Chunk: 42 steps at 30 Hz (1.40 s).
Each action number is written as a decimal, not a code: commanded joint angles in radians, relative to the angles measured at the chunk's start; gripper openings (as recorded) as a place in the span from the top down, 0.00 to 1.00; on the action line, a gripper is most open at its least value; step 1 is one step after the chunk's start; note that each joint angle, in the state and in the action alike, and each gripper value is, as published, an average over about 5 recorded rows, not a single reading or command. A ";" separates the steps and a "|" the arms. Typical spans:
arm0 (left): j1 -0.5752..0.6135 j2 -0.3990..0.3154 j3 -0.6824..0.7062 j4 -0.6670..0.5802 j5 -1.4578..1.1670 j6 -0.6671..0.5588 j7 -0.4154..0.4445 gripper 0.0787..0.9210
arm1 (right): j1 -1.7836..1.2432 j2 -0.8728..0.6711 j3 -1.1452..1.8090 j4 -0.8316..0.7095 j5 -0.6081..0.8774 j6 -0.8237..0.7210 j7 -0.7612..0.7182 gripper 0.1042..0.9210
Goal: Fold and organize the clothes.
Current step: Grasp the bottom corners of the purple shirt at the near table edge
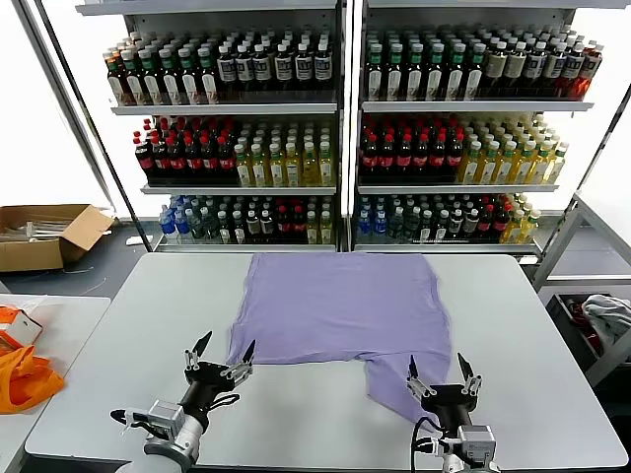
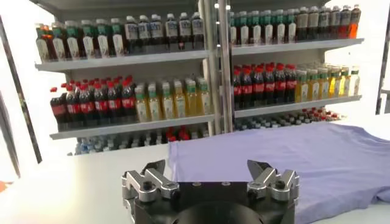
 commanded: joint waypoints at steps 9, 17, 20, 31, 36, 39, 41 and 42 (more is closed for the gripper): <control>-0.051 0.012 0.003 0.048 -0.066 0.109 -0.010 0.12 | -0.012 0.015 -0.030 -0.024 0.033 -0.039 0.036 0.12; -0.065 0.019 0.003 0.095 -0.056 0.120 -0.008 0.12 | -0.012 0.042 -0.053 -0.050 0.028 -0.036 0.044 0.12; -0.076 0.020 0.005 0.114 -0.051 0.118 -0.008 0.12 | -0.012 0.051 -0.057 -0.065 0.017 -0.032 0.048 0.12; -0.095 0.018 0.017 0.158 -0.041 0.109 -0.002 0.12 | -0.042 0.051 -0.044 -0.039 0.040 -0.041 0.065 0.12; -0.106 0.019 0.019 0.168 -0.043 0.108 -0.003 0.12 | -0.043 0.064 -0.047 -0.047 0.041 -0.039 0.069 0.12; -0.109 0.021 0.021 0.170 -0.045 0.108 -0.003 0.12 | -0.045 0.070 -0.048 -0.050 0.041 -0.037 0.069 0.12; -0.109 0.022 0.022 0.171 -0.046 0.108 -0.003 0.12 | -0.046 0.073 -0.049 -0.051 0.041 -0.037 0.069 0.12; -0.109 0.022 0.022 0.172 -0.047 0.107 -0.003 0.12 | -0.046 0.074 -0.050 -0.052 0.041 -0.036 0.069 0.12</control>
